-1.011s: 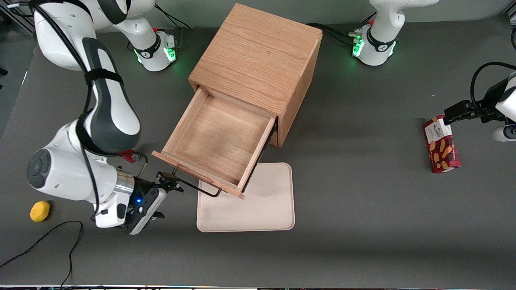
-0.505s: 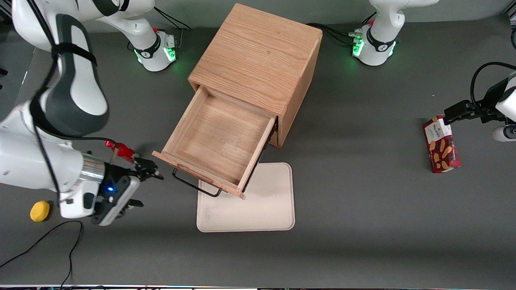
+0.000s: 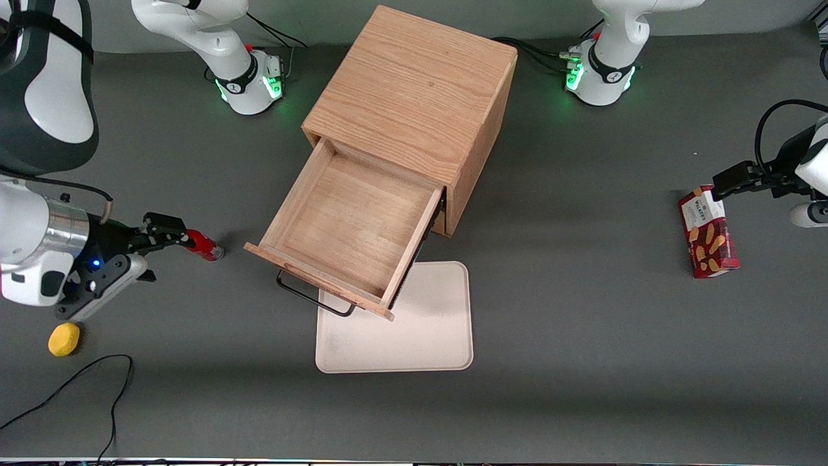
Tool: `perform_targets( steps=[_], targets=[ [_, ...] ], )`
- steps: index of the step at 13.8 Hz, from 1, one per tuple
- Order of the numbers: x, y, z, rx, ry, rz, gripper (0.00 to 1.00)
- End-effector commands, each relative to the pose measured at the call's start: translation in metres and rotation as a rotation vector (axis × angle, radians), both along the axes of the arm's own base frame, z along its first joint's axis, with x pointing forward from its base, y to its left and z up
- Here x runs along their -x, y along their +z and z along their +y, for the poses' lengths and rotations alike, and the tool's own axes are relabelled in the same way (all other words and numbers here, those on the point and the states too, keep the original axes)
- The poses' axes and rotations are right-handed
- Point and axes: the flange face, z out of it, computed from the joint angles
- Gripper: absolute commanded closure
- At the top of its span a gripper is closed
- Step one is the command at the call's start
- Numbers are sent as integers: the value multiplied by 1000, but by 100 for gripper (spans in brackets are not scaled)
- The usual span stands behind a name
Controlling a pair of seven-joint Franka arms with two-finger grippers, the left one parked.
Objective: Open upper drawer
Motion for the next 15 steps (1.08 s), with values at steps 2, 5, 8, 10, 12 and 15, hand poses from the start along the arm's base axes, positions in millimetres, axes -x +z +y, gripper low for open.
perform_targets(
  steps=[2,5,8,10,12,15],
  targets=[
    [58,15,-19,121,-234,23,0],
    [102,7,-21,140,-422,39,0],
    [118,1,-48,126,-532,53,0],
    [115,-3,-57,130,-566,80,0],
    [109,7,-57,135,-584,81,0],
    [105,35,-62,131,-584,29,0]
  ],
)
